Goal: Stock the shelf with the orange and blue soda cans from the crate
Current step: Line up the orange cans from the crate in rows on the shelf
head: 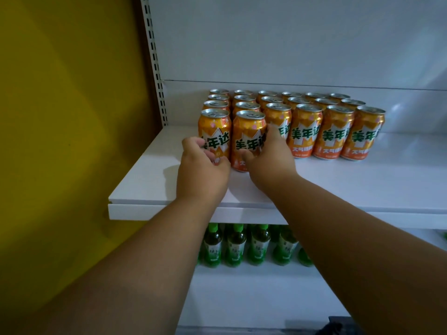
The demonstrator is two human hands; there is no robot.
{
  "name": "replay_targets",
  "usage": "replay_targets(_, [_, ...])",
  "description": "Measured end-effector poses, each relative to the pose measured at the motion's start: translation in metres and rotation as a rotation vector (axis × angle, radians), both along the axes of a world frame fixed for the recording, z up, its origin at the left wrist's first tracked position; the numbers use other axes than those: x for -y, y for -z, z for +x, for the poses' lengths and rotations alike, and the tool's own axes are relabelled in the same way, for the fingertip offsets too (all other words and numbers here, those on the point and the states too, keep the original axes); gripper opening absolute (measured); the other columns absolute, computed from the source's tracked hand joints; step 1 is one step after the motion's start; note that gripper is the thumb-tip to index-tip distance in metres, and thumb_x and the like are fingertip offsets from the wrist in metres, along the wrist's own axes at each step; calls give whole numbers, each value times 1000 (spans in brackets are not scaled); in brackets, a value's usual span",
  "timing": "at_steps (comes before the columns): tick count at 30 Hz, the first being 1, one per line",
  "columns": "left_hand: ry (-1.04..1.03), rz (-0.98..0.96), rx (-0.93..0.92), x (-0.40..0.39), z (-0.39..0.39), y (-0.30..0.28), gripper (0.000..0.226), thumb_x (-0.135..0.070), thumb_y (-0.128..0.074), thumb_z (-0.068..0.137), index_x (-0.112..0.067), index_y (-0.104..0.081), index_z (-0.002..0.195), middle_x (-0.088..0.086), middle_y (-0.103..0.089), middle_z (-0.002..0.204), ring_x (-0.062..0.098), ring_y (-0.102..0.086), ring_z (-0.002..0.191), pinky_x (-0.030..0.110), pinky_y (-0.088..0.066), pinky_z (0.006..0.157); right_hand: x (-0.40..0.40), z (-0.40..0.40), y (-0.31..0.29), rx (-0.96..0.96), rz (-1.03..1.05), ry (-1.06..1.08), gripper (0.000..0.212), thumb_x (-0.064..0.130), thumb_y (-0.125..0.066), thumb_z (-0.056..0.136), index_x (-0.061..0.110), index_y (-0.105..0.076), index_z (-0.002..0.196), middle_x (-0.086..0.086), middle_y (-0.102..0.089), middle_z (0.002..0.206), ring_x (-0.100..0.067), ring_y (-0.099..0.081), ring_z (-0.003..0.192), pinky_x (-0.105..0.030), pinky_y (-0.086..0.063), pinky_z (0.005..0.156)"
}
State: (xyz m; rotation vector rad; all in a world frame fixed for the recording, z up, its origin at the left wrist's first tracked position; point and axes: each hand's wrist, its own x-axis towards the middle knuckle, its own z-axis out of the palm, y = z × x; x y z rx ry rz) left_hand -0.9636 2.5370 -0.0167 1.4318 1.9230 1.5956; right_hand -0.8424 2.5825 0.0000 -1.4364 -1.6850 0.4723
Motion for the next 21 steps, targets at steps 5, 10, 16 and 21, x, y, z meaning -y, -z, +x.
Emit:
replay_targets(5, [5, 14, -30, -1, 0, 1, 68, -28, -70, 88, -22, -34, 145, -5, -59, 91, 10, -59, 84, 15, -36, 62, 1, -2, 3, -11, 14, 37, 65, 31, -77, 84, 16, -42, 136, -4, -58, 129, -25, -58, 117, -44, -52, 95])
replay_targets(10, [-6, 3, -53, -1, -1, 0, 68, -28, -68, 89, -23, -33, 147, -4, -61, 93, 10, -60, 87, 21, -40, 67, 2, -4, 4, -27, 15, 44, 63, 30, -76, 84, 16, -42, 135, -4, -57, 130, -25, -57, 118, -43, -52, 95])
replay_targets(16, [-38, 10, -67, 8, 3, -6, 66, -25, -69, 88, -21, -36, 145, -3, -60, 94, 11, -59, 84, 19, -41, 65, 16, -3, -5, -44, -1, 22, 75, 34, -80, 78, 15, -38, 138, -6, -50, 134, -25, -53, 123, -44, -48, 102])
replay_targets(21, [36, 216, -157, 51, 33, -21, 40, -14, -62, 91, -18, -46, 128, -2, -58, 92, 13, -57, 81, 14, -40, 64, 71, 17, -17, 18, 231, 33, 67, 25, -68, 89, 12, -35, 145, -5, -41, 142, -20, -41, 131, -32, -40, 105])
